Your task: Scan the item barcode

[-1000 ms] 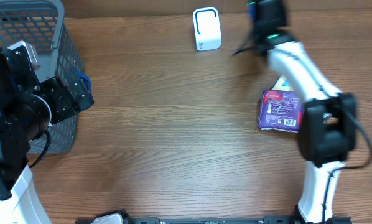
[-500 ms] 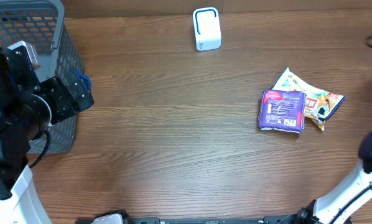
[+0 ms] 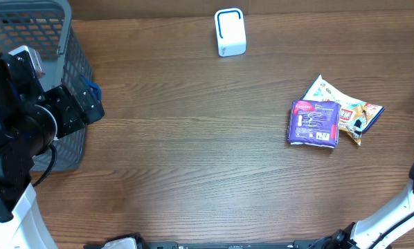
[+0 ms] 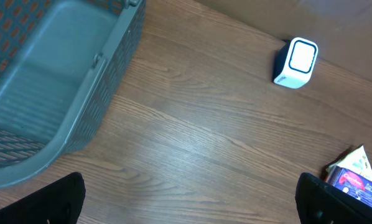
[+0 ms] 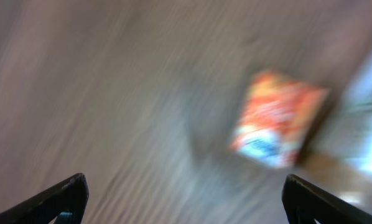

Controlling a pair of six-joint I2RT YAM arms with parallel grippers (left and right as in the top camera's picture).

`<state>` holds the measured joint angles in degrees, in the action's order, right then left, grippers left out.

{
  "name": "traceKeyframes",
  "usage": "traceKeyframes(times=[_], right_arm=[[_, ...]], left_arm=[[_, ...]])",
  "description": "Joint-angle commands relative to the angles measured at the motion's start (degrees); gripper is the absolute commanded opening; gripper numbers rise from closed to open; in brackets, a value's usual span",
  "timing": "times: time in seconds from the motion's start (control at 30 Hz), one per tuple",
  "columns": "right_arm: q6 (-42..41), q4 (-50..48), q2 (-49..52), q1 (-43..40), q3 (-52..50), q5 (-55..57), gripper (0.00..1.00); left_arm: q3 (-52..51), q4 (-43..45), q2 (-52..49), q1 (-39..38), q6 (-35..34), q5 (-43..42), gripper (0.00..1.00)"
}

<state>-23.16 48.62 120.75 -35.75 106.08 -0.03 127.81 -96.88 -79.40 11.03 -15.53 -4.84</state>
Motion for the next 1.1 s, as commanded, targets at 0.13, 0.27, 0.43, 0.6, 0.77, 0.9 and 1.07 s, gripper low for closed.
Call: traceKeyframes(times=[0.13,0.27,0.43,0.6,0.77,0.9,1.07], right_arm=[[14.9,8.4,-2.3,4.0,0.8,-49.4,1.0],[31.5,21.4,-2.4,8.6,0.8,-58.1,1.0],[35.2,31.3,-2.3,14.3,0.8,-44.4,1.0],[31.9,33.3,-2.2,18.7,-0.9,-28.4,1.0],[23.9,30.1,-2.2,21.1,-4.7,-14.1,1.0],[24.0,30.3,-2.1,21.7,-6.5,-17.4,0.98],[24.0,30.7,-2.1,22.6,-7.3,-24.2,0.58]], left_arm=[[0.0,0.1,0.0,0.3,-0.8,0.5,1.0],[0.0,0.1,0.0,0.3,-0.8,0.5,1.0],[0.0,0.1,0.0,0.3,-0.8,0.5,1.0],[0.0,0.1,0.0,0.3,-0.8,0.5,1.0],[0.0,0.1,0.0,0.3,-0.8,0.5,1.0],[0.0,0.1,0.0,0.3,-0.8,0.5,1.0],[0.0,0.1,0.0,0.3,-0.8,0.5,1.0]])
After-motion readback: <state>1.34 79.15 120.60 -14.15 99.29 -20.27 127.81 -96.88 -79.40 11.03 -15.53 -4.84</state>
